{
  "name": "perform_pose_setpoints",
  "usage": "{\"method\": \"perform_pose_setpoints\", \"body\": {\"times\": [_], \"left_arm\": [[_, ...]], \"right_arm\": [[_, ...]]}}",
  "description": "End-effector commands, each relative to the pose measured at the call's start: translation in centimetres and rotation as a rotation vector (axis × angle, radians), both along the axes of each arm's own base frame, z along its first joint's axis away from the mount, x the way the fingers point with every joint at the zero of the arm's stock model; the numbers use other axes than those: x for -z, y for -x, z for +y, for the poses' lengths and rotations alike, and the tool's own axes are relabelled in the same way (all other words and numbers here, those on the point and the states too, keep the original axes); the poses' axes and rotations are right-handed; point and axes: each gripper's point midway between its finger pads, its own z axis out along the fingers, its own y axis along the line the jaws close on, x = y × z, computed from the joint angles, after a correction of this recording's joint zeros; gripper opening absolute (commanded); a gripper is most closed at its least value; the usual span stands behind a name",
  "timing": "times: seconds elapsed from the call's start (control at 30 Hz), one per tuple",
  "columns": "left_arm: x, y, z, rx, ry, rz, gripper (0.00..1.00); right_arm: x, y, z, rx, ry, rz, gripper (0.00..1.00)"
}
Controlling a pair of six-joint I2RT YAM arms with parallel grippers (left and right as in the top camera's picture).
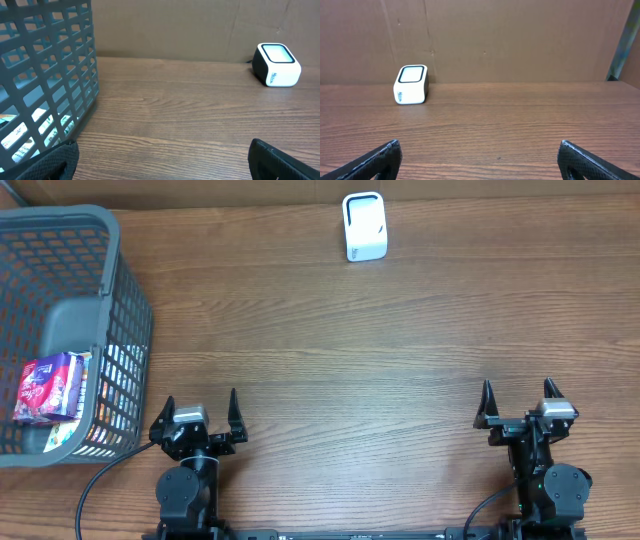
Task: Scan the item barcode
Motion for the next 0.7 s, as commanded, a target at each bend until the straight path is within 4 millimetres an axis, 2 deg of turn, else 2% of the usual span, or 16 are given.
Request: {"method": "perform_pose_setpoints", "body": {"times": [0.0,0.1,0.2,0.3,0.43,0.53,0.63,0.67], "left_arm": [[-0.1,0.0,0.0,0.007,-0.018,-0.011,1.0],[-1.4,-0.2,-0.1,0.008,0.014,-0.069,1.0],[-3.9,-0.3,-3.1,0.172,0.164,-0.172,1.0],[-8.0,0.7,-5.8,0.35,0.193,-0.326,1.0],[-14.3,3.9,-8.5,0.533,0.069,-0.598,1.0],[-17.0,5.3,-8.6,0.548,0.043,-0.688,1.0],[-19.6,6.3,-8.4,0.533,0.034,-0.696,1.0],[-21.3,6.8,-8.1,0.508,-0.001,-0.684,1.0]], "right_arm": [[0.1,0.0,-0.1,0.007,-0.002,-0.008,1.0],[0.1,0.0,-0.1,0.007,-0.001,-0.008,1.0],[0.1,0.0,-0.1,0.007,-0.002,-0.008,1.0],[0.1,0.0,-0.1,0.007,-0.002,-0.008,1.0],[0.1,0.0,-0.1,0.007,-0.002,-0.007,1.0],[0.1,0.0,-0.1,0.007,-0.002,-0.008,1.0],[0.1,0.0,-0.1,0.007,-0.002,-0.007,1.0],[0.1,0.0,-0.1,0.007,-0.002,-0.007,1.0]]}}
